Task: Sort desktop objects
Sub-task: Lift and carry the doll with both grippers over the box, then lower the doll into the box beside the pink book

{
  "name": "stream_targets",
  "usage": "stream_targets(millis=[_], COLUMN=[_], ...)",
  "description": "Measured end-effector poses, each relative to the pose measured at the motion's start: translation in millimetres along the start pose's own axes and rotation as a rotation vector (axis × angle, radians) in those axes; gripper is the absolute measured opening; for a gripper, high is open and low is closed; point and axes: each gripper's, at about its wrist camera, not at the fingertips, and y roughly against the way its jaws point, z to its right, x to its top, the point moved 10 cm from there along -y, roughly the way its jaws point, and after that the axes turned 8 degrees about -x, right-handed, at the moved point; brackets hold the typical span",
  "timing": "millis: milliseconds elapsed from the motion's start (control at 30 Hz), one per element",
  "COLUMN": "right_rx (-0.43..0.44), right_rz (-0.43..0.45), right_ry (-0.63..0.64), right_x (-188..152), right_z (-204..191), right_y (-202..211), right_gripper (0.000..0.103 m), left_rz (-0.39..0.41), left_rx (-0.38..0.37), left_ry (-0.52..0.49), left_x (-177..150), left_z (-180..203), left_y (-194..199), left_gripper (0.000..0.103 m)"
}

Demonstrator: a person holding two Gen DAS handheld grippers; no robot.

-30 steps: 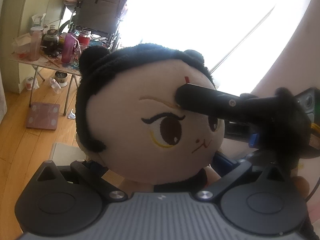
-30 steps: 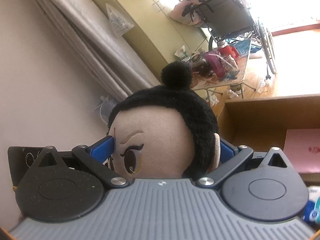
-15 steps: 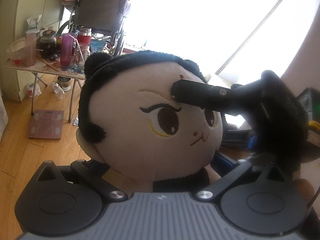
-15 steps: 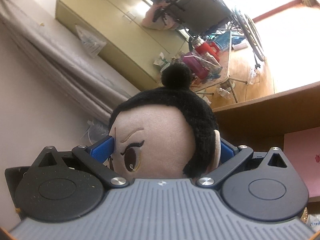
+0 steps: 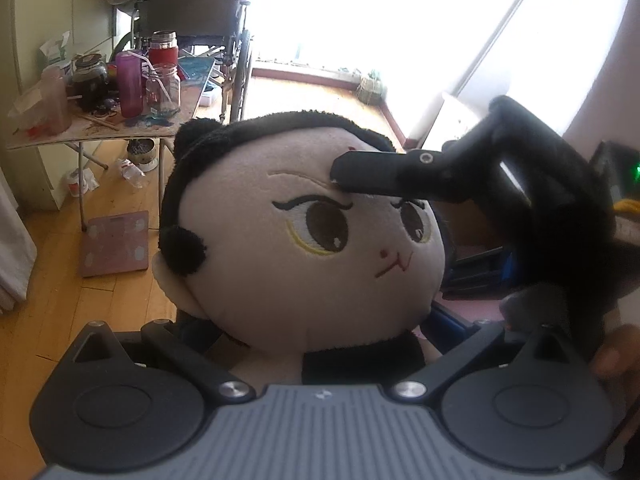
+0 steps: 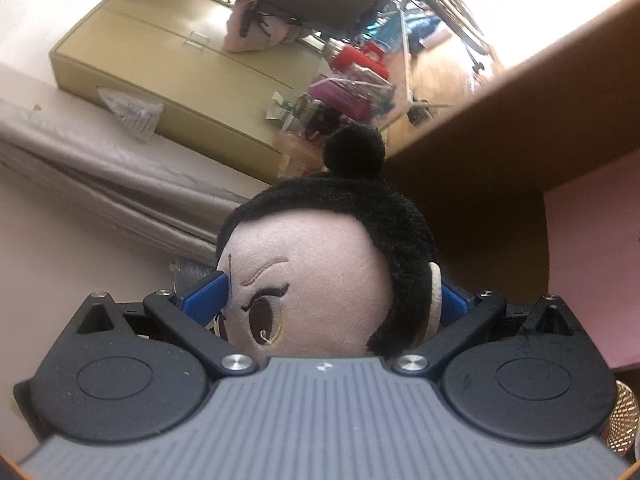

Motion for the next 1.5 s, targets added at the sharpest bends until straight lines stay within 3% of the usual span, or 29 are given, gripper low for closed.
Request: stream_targets(millis=[267, 733, 833, 933, 1500], right_rx=[-0.001, -0.013, -0.07, -0.189, -0.339], right_rz=[-0.031, -0.055, -0.055, -0.063, -0.041], right_ry=[-0.086, -0.127, -0.1, -0.056, 0.065], right_x=[-4, -7, -7, -9, -23], right_z=[19, 29, 32, 39, 23], right_y=[-8, -16, -19, -25, 15], right_gripper=[0.102, 0.102, 0.102, 0.102, 0.1], left_rz=[-0.028, -0.042, -0.034, -0.028, 0.056], left_rx=[0.017, 0.034, 0.031, 0.016, -0.034], left_ry=[-0.028, -0.054, -0.058, -0.048, 0.019], left_x=[0, 0, -2, -4, -24], left_z=[-5, -12, -16, -18, -17], left_y=[-12, -18, -16, -8, 61], left_gripper=[0.103, 0.103, 0.103, 0.103, 0.103])
